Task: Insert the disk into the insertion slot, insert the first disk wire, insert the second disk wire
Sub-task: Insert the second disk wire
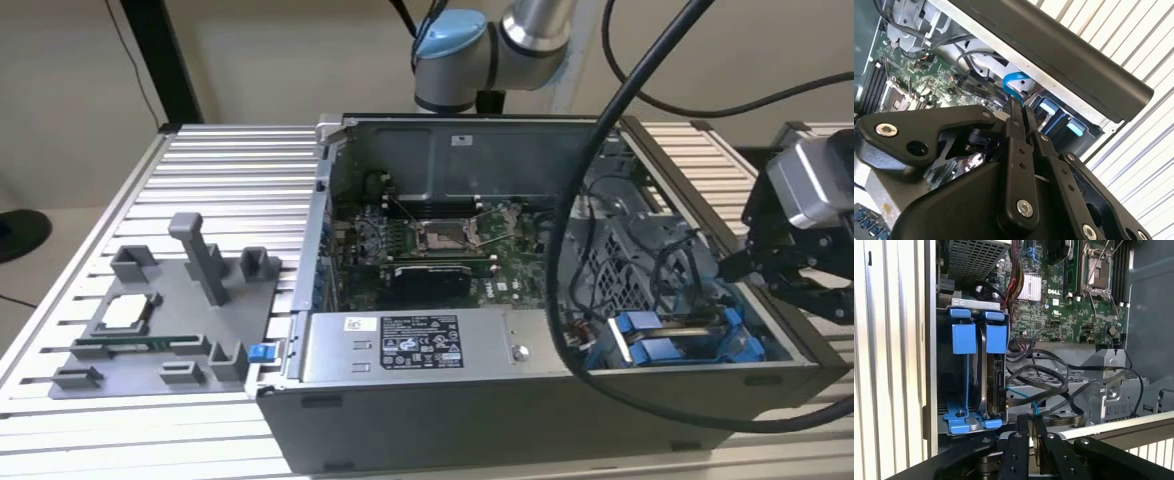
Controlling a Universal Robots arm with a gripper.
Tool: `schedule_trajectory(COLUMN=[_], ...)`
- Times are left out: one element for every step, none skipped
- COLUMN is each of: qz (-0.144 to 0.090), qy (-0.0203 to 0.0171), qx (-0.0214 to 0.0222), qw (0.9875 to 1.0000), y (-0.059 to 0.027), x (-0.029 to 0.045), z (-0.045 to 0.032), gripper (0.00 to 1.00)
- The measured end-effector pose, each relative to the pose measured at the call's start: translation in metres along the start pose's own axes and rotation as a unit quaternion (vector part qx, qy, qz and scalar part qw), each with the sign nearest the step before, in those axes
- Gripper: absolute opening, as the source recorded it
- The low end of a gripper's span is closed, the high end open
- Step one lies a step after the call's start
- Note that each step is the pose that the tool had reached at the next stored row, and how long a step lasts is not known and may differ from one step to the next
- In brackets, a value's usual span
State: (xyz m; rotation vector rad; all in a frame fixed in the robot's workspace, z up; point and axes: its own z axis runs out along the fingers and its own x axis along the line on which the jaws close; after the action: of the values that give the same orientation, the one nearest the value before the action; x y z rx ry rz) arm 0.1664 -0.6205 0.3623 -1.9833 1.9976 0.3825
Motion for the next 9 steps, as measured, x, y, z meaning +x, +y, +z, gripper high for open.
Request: schedule_trajectory(qz=[0.000, 0.000, 0.000, 0.000, 0.000, 0.000, 0.000, 0.000, 0.000], qy=[0.0003, 0.0004, 0.0003, 0.0004, 0.0005, 0.0006, 0.0008, 0.0010, 0.0012], qx=[-0.0001, -0.0001, -0.0002, -0.0002, -0.0003, -0.0003, -0.0004, -0.0004, -0.0005], qw=[1.0000, 1.0000, 1.0000, 1.0000, 1.0000, 1.0000, 1.0000, 1.0000, 1.0000], y=[0.0017, 0.0032, 0.0047, 0.0064, 0.0080, 0.0097, 0.0113, 0.0129, 0.0147], x=[-0.0009, -0.0016, -0.0022, -0.0027, -0.0032, -0.0037, -0.0041, -0.0046, -0.0050], z=[0.0001, 0.0002, 0.0002, 0.0001, -0.0001, -0.0001, -0.0001, -0.0002, -0.0002], gripper=[0.00, 0.00, 0.00, 0.00, 0.00, 0.00, 0.00, 0.00, 0.00])
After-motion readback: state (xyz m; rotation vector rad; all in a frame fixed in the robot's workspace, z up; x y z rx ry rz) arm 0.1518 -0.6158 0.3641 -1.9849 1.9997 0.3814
